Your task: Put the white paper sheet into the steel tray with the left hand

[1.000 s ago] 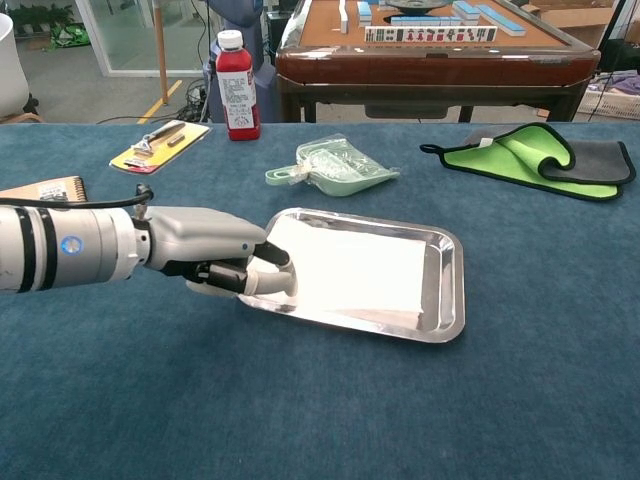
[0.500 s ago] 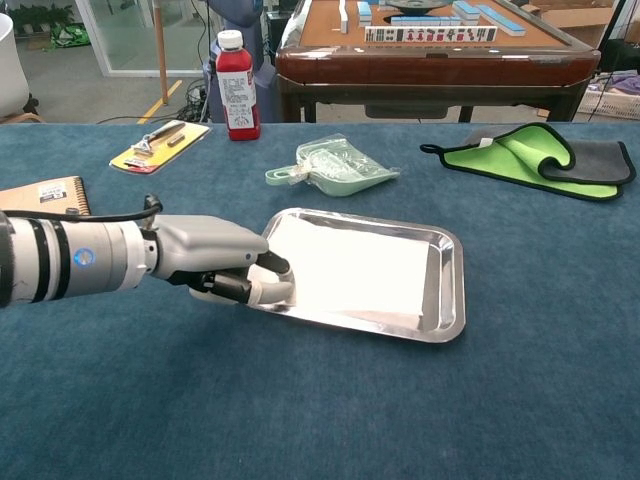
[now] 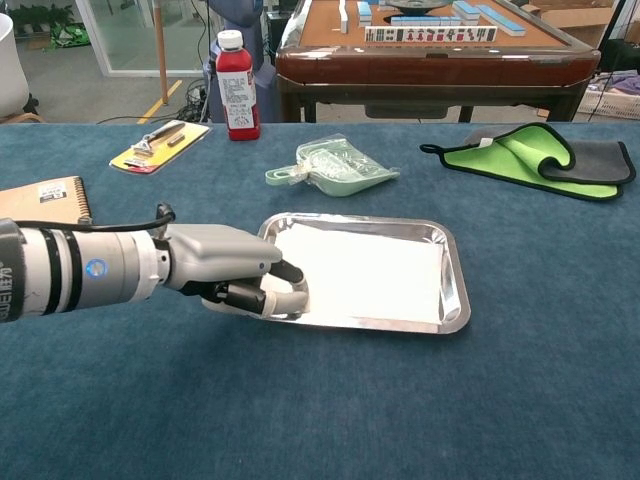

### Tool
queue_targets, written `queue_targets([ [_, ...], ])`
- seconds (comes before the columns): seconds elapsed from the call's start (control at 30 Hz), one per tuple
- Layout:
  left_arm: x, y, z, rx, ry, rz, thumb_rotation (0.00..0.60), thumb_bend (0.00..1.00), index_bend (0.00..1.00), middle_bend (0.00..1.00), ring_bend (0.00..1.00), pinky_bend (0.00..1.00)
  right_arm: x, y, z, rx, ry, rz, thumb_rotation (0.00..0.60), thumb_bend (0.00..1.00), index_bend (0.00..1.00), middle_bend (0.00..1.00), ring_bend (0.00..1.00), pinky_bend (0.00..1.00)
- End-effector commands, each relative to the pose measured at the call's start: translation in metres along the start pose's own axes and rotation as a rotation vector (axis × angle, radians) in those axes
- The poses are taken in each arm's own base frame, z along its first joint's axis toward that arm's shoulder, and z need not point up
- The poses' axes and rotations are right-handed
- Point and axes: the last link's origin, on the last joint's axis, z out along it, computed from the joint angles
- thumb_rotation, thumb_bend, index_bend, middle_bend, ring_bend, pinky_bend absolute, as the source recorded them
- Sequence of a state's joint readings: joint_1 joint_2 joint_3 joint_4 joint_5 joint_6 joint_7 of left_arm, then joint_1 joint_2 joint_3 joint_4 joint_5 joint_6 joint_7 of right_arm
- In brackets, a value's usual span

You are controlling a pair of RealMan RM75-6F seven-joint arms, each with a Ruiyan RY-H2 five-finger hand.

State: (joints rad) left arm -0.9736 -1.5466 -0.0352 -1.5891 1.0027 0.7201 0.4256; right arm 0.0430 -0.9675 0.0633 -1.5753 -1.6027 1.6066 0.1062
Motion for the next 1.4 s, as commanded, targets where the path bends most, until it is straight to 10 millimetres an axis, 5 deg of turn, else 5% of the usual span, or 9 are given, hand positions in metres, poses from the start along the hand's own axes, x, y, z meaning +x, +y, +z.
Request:
queue_targets([
  [0.03,0.001,0.001,0.001,-0.002,0.002,-0.003,0.000,0.38,0.27,1.00,1.00,1.00,0.000,0.000,0.000,0.000,0.001,0.000,0.600,0.06,0.08,0.17,0.00,0.05],
  [0.43,0.020,-0.002,-0.002,0.019,0.096,-0.046,0.000,0.38,0.25,1.00,1.00,1.00,-0.001,0.000,0.000,0.004,0.000,0.005,0.600,0.06,0.08,0.17,0.00,0.05],
  [0.73,0.030,0.003,0.018,0.027,0.103,-0.029,0.057,0.38,0.14,1.00,1.00,1.00,0.001,0.001,-0.001,0.004,0.002,0.003,0.600,0.06,0.08,0.17,0.00,0.05],
  [1.4,0.033,0.008,0.058,0.133,0.009,0.166,0.090,0.38,0.13,1.00,1.00,1.00,-0.001,0.001,-0.001,0.002,-0.004,0.005,0.600,0.06,0.08,0.17,0.00,0.05],
])
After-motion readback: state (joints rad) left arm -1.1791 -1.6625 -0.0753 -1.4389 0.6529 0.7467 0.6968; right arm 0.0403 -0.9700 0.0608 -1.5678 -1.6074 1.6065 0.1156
